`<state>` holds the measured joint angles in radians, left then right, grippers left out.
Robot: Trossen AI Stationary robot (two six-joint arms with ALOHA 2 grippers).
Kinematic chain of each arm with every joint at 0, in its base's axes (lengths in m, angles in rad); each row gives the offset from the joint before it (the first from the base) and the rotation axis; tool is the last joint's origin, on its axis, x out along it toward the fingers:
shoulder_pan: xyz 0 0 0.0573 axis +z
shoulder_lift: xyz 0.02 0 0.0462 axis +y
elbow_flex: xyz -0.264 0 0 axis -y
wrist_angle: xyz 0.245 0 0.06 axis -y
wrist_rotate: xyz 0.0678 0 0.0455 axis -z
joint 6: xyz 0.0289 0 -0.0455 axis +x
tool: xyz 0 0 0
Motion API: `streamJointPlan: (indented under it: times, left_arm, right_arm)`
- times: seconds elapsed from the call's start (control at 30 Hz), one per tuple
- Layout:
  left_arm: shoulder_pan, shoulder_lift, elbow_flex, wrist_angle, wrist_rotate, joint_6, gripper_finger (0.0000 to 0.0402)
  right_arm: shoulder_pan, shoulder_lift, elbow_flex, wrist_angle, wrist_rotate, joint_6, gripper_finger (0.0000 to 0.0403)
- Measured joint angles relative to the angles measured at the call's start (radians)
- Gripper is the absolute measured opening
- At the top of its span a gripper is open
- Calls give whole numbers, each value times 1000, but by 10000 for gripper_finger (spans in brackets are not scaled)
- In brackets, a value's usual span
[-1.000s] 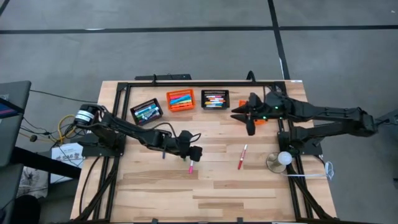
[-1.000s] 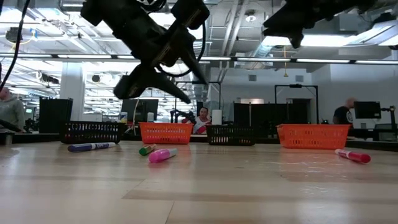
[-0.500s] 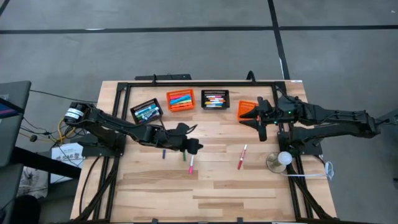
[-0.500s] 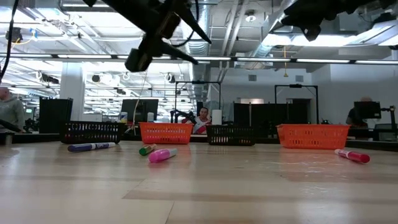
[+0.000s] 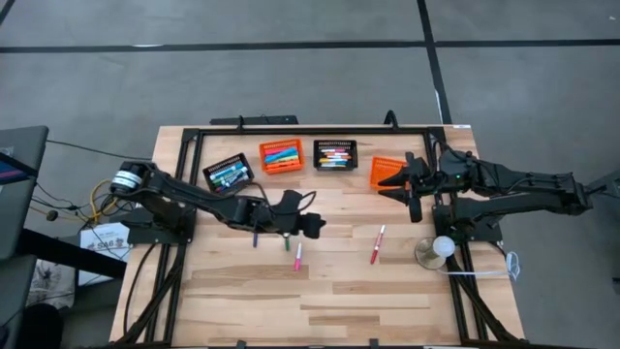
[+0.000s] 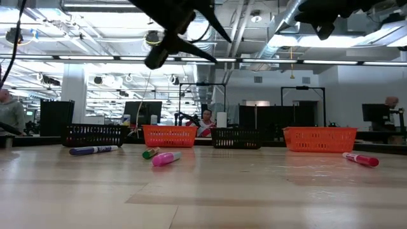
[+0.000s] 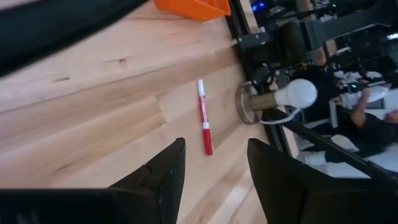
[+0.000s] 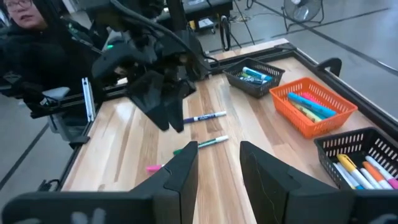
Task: Pick & Place Markers
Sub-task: Put the small pink highlighter pen into the right black bin
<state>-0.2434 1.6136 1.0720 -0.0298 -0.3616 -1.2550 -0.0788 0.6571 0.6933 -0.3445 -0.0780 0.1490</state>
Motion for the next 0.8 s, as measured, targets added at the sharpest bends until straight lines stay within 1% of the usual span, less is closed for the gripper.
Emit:
streamJointPlan:
  times: [0.07, 0.2, 0.4, 0.5, 0.57, 0.7, 0.8]
  left_arm:
    - [1, 45, 43, -17, -5, 1, 172]
    - [0, 142, 148, -125, 6, -15, 172]
    - [0, 245, 258, -306, 11, -132, 172]
    - [0, 268, 272, -366, 1, -218, 172]
    - [-4, 280, 273, -365, -24, -259, 172]
    - [-7, 286, 276, -374, -56, -291, 172]
    - [-7, 289, 275, -439, -49, -300, 172]
  right_arm:
    - [0, 0, 0, 0, 0, -12, 108]
    - [-1, 0, 0, 0, 0, -29, 108]
    - [-2, -23, 0, 4, 2, -52, 108]
    - [-2, -51, -5, 4, 8, -66, 108]
    - [-2, -82, -19, 4, 23, -68, 108]
    - [-2, -157, -79, 45, 27, -49, 108]
    - [-2, -227, -123, 54, 27, -16, 108]
